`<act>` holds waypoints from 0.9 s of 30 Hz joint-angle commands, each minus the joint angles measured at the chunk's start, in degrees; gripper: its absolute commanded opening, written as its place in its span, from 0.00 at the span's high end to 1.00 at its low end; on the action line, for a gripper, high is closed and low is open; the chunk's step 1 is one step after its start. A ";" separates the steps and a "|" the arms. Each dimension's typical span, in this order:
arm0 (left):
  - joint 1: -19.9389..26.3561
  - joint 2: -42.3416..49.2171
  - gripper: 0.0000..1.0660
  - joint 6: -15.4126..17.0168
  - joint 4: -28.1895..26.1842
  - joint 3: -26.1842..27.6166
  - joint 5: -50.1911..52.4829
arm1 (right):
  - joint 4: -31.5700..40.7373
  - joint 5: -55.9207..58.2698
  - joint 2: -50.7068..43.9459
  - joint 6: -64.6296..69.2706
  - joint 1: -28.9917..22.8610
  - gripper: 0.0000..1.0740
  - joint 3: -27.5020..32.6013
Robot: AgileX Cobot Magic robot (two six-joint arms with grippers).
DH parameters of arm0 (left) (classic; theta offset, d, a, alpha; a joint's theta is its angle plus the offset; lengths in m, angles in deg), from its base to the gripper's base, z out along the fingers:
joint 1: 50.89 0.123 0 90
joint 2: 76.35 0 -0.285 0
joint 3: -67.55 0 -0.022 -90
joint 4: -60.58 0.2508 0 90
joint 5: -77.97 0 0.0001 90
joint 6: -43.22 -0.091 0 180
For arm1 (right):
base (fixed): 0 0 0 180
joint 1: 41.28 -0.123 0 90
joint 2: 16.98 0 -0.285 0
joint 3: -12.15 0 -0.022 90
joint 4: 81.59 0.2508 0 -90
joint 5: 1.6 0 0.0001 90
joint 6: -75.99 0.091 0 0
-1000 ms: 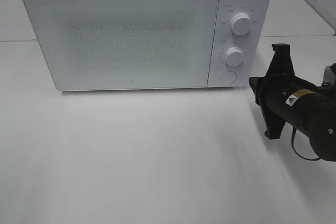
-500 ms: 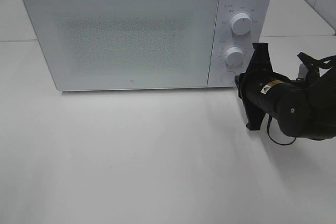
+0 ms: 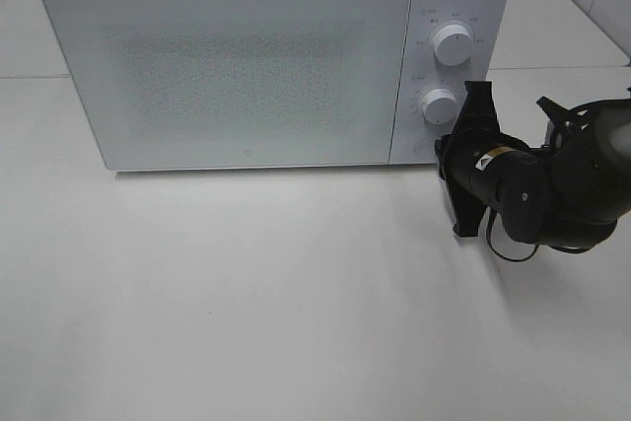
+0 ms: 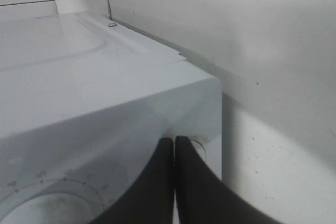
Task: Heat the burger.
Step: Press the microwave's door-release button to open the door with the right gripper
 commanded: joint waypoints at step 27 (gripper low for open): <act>0.23 0.17 0.08 0.29 -0.11 0.00 0.11 | 4.53 -16.67 0.57 -2.52 0.92 1.00 -3.32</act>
